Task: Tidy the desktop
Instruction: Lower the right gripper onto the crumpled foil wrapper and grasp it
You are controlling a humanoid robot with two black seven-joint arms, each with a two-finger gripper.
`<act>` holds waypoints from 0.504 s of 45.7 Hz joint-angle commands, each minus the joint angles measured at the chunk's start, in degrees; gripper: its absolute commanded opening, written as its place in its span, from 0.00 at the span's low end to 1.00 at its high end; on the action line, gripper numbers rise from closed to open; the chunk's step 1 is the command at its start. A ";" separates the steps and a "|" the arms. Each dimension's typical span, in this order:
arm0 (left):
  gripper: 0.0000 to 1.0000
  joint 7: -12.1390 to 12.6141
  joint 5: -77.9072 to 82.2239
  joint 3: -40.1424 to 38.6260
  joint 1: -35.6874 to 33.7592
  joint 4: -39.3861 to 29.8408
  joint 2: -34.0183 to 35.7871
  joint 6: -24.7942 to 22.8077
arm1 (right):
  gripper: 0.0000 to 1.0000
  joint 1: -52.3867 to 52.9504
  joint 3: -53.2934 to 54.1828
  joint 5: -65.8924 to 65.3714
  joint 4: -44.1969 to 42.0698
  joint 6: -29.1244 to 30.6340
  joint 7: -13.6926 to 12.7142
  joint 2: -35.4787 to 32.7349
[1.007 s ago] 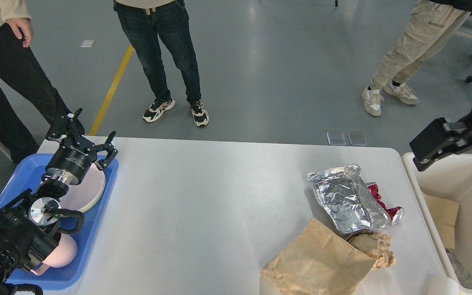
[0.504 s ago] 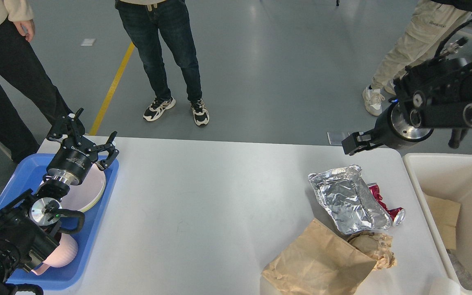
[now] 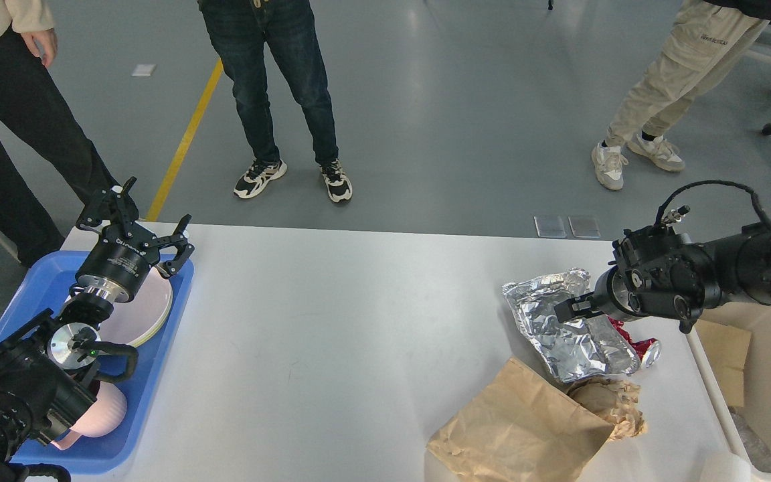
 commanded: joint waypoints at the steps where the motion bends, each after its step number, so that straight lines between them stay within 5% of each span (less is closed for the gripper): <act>1: 1.00 -0.01 0.00 0.00 0.00 -0.03 -0.02 0.00 | 0.96 -4.95 1.28 -2.39 -5.41 -0.32 -0.01 0.12; 9: 1.00 -0.01 0.00 0.01 0.00 -0.03 -0.02 0.00 | 0.77 -11.72 3.92 -3.89 -12.97 -0.23 -0.01 1.08; 13: 1.00 -0.01 0.00 0.01 0.00 -0.03 0.06 0.00 | 0.58 -14.10 3.92 -3.98 -15.35 -0.23 0.08 1.96; 18: 1.00 -0.01 0.00 0.01 0.00 0.14 -0.02 0.00 | 0.22 -16.30 4.01 -3.98 -18.68 -0.32 -0.01 3.28; 23: 1.00 -0.01 0.00 0.01 0.00 -0.03 0.07 0.00 | 0.09 -16.83 4.09 -3.98 -19.74 -0.23 -0.01 3.63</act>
